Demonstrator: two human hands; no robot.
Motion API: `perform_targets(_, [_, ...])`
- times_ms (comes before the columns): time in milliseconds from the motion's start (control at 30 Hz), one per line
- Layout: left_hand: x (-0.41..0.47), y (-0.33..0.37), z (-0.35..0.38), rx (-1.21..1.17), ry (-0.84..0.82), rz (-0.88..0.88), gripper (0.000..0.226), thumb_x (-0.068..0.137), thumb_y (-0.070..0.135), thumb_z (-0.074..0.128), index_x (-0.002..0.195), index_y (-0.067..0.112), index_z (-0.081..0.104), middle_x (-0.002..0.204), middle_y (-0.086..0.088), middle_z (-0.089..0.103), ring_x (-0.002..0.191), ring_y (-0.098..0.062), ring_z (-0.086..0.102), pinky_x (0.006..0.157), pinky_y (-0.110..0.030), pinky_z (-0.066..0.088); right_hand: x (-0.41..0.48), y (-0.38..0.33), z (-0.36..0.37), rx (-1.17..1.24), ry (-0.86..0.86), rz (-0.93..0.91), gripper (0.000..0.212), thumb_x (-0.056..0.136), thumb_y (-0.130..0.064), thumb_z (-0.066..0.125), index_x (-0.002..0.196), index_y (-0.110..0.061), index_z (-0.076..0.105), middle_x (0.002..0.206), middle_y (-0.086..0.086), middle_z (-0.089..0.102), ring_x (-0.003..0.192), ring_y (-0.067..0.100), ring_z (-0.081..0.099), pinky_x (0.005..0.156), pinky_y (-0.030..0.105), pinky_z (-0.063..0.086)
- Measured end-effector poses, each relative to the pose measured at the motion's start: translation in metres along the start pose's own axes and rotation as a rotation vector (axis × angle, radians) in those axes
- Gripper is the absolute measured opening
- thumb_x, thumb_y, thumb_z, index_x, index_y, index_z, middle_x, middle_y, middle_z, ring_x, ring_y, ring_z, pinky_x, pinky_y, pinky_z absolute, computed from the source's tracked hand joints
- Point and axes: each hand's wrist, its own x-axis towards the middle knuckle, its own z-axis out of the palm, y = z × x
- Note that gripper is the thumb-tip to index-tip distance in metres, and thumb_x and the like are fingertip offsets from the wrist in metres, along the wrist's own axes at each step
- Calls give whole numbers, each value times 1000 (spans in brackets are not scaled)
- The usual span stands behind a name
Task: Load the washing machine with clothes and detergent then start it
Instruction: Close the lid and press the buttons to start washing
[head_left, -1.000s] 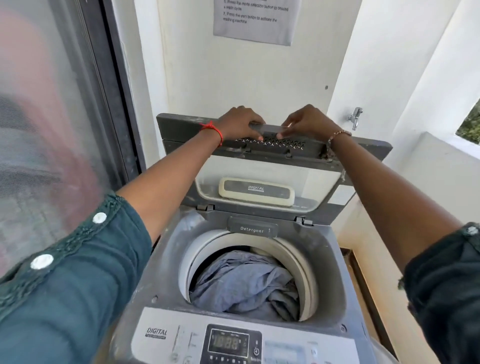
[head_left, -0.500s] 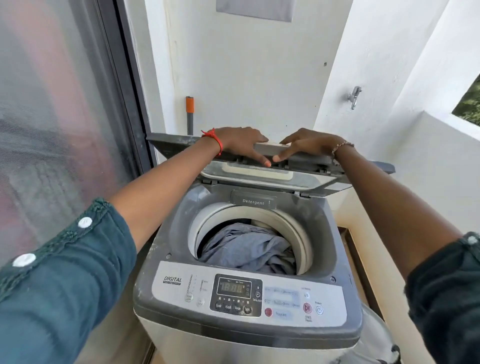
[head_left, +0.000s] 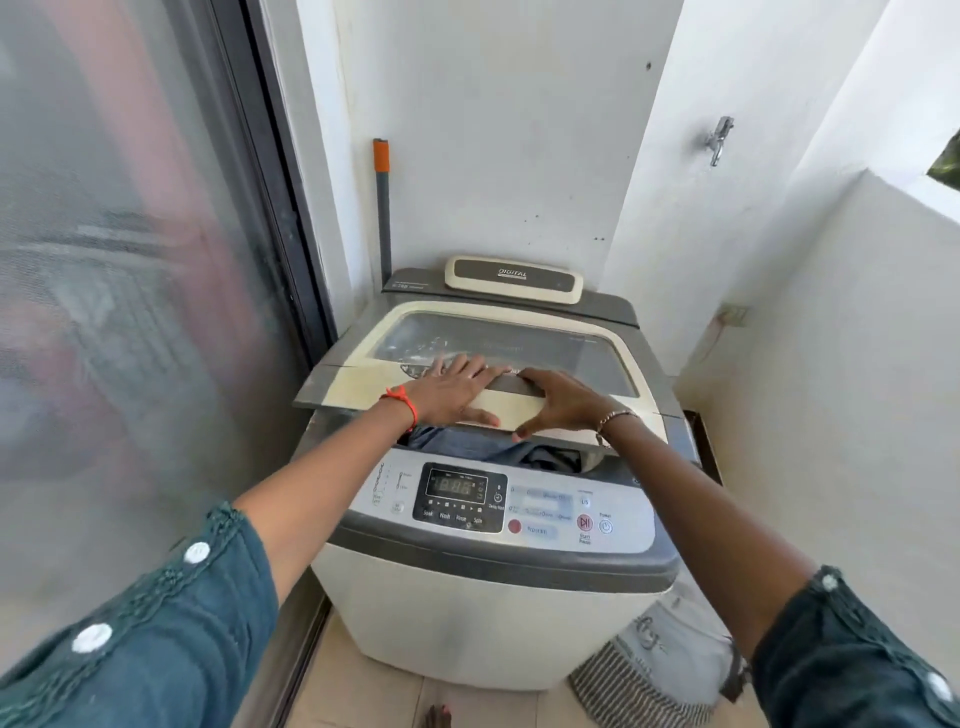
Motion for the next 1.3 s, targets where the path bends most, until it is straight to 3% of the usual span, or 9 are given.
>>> perform_targets(100, [-4, 5, 2, -97, -61, -25, 64, 97, 46, 35, 151, 27, 5, 156, -14, 11, 145, -29, 4, 114, -54, 2, 3, 4, 13, 75, -4, 17, 76, 66, -48, 77, 130, -18, 49, 118, 4, 61, 104, 24, 55, 93, 38, 44])
perform_targets(200, [-4, 8, 8, -140, -95, -37, 55, 101, 38, 28, 151, 29, 6, 158, -15, 7, 145, -31, 4, 115, -53, 1, 5, 7, 23, 119, 6, 39, 68, 74, -46, 72, 132, -21, 49, 121, 7, 61, 107, 25, 56, 98, 42, 42])
perform_targets(267, [-2, 6, 19, -133, -113, -50, 54, 101, 38, 27, 151, 30, 6, 158, -16, 6, 146, -31, 4, 115, -54, 2, 6, 10, 32, 155, 13, 35, 56, 79, -41, 69, 129, -21, 52, 117, 9, 63, 98, 24, 57, 95, 42, 45])
perform_targets(400, [7, 1, 37, -93, -104, -51, 52, 102, 36, 28, 150, 30, 11, 147, -13, 27, 138, -29, 22, 113, -53, 13, 10, 17, 45, 181, -12, 37, 46, 83, -31, 67, 125, -15, 56, 112, 13, 64, 85, 17, 50, 87, 36, 44])
perform_targets(733, [13, -1, 40, -130, -126, -68, 50, 102, 39, 23, 150, 33, 11, 157, -10, 13, 145, -29, 9, 114, -50, 7, 17, 28, 48, 265, -12, 92, 49, 80, -31, 71, 120, -10, 52, 92, 5, 54, 81, 20, 49, 74, 26, 37])
perform_targets(900, [15, 0, 41, -132, -134, -80, 50, 101, 42, 24, 149, 35, 12, 156, -10, 15, 144, -29, 13, 113, -48, 8, 20, 34, 49, 339, -22, 151, 60, 74, -28, 77, 124, -11, 47, 87, 5, 53, 79, 20, 49, 70, 27, 38])
perform_targets(1000, [17, -1, 47, -113, -110, -83, 52, 100, 44, 29, 148, 36, 13, 156, -9, 17, 142, -29, 15, 112, -49, 10, 21, 38, 53, 363, 2, 163, 63, 71, -26, 79, 123, -11, 47, 74, -3, 48, 65, 11, 46, 58, 21, 35])
perform_targets(1100, [19, -2, 54, -100, -54, -70, 53, 99, 44, 32, 148, 32, 17, 153, -8, 22, 141, -28, 18, 112, -50, 11, 22, 41, 56, 390, 25, 163, 62, 69, -23, 81, 120, -10, 49, 71, -5, 45, 61, 7, 42, 55, 19, 34])
perform_targets(1300, [20, -8, 65, -47, 54, -39, 54, 97, 48, 32, 148, 31, 20, 147, -6, 32, 136, -25, 28, 108, -47, 18, 15, 42, 64, 417, 170, 133, 58, 66, -25, 83, 114, -9, 55, 65, -7, 41, 57, 5, 37, 51, 18, 28])
